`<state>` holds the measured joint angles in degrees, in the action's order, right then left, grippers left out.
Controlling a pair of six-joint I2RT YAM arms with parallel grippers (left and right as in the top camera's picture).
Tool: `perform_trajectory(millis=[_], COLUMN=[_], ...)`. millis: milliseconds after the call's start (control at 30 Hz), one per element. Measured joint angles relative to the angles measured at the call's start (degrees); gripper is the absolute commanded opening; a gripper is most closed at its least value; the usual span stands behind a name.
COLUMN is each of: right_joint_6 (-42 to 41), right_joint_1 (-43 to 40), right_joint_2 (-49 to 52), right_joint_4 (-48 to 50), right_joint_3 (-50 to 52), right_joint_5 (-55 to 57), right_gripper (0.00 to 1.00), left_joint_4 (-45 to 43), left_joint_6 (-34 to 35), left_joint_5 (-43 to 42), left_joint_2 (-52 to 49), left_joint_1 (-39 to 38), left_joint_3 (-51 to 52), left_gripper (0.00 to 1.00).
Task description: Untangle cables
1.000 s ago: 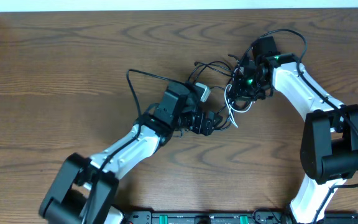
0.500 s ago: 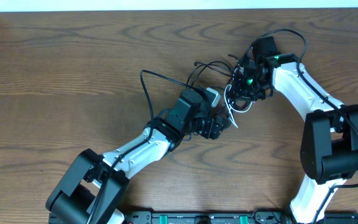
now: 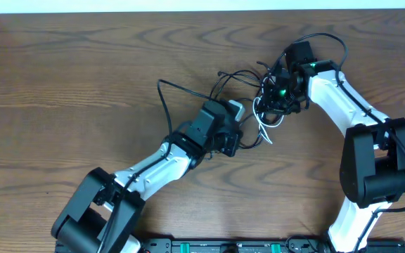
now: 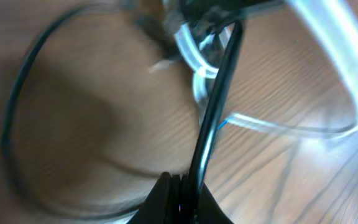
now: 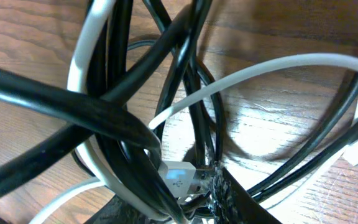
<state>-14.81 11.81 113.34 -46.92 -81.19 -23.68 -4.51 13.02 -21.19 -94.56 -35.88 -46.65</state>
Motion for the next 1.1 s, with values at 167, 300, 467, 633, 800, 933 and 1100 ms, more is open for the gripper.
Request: perform_trajectory(millis=[167,300,467,633,800,933,1100], right_joint_6=[0.0,-0.09,-1.25,-1.99,-2.16,-2.08,-1.66], right_joint_1=[0.15,0.15,0.13,0.13,0.13,0.13,0.13], right_joint_2=[0.0,-0.04,-0.17,-0.17,-0.17,-0.17,-0.17], right_joint_4=[-0.04,0.07,-0.42,-0.61,-1.46,-1.57,-1.55], right_joint_3=[0.0,0.0,0.0,0.0,0.0,0.0,0.0], right_joint_5=[-0.83,-1.29,0.87,2.43,3.17,3.43,3.48], right_gripper=[0.27,0.28,0.28,0.28,0.27,0.27,0.29], left_joint_4=[13.7,24.41,33.86,40.52,42.16,44.72,51.04], left_joint_6=[0.31,0.24,0.22,0.04,-1.2,-1.64,-2.91], left_joint_5=[0.15,-0.24,1.97,3.87,4.79,5.77,7.85], left_joint_2=[3.02,9.66,18.32,22.67,23.21,23.19,23.21], left_joint_1=[5.44,9.33,14.47,19.98,22.32,24.2,28.37], left_joint_3=[-4.61,-10.32,-18.14,-26.56,-30.58,-33.81,-38.91], left_gripper=[0.07,0.07,0.07,0.07,0.07,0.07,0.07])
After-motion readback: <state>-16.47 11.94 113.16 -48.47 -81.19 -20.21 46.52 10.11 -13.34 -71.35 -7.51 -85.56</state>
